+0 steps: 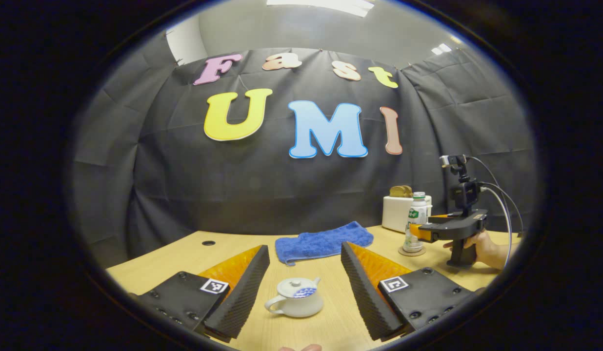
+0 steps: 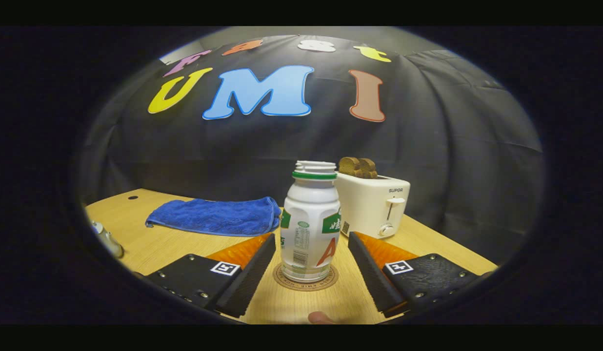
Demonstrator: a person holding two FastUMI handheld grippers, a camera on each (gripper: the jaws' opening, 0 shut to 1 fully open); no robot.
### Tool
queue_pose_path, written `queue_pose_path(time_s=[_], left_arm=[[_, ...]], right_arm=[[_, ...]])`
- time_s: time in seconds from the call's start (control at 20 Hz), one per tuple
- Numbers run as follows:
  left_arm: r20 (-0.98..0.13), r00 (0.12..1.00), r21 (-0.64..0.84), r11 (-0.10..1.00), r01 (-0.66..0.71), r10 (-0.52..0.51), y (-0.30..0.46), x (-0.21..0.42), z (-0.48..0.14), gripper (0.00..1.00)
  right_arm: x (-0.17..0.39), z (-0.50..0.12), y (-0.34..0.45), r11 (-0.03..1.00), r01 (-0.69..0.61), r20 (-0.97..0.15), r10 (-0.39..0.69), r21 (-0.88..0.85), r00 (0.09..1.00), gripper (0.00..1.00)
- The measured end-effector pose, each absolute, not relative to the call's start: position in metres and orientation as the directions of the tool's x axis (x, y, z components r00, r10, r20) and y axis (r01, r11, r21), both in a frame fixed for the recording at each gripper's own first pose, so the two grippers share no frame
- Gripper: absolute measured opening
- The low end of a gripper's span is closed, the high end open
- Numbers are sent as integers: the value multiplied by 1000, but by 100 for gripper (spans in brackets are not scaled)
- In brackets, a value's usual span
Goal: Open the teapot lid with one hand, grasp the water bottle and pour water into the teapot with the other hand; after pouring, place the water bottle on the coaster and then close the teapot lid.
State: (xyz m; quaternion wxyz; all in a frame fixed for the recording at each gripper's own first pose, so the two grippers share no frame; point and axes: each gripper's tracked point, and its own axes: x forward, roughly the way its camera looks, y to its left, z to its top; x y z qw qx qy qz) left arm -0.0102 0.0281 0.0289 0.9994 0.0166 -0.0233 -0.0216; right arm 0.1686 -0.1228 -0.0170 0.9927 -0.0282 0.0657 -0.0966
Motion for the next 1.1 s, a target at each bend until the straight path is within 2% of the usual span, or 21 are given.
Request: queue_pose_path(time_s=[0.1,0.25,0.3,0.35,0.5,0.55,0.65,0.95,1.1], left_arm=[[37,998,27,998,49,-50,24,-12,22,97],[24,998,24,998,63,-64,14,-17,13,100],[19,997,30,997,71,-72,10,-19,11,97],[15,997,37,996,78,-78,6,-22,9,100],[33,996,40,995,86,-88,-4,-36,10,100],[41,996,35,996,84,-85,-4,-39,9,97],[52,996,31,997,68,-70,-3,-46,10,100],[82,996,25,999,34,-36,2,-61,13,100],[62,998,15,1000,26,-27,-1,-66,4,100]], right_arm=[[147,-7,-112,982,186,-111,-189,-45,976,93],[106,12,-92,983,183,-59,-185,-33,981,93],[93,15,-85,982,183,-45,-185,-40,982,93],[79,16,-76,983,178,-41,-180,-46,983,93],[48,8,-41,992,121,-51,-123,-41,991,93],[38,6,-33,992,114,-49,-116,-51,992,93],[21,2,-20,995,94,-47,-96,-39,994,93],[-13,-4,-15,996,94,-21,-94,-4,995,93],[-16,-17,-17,996,88,-66,-86,25,994,93]])
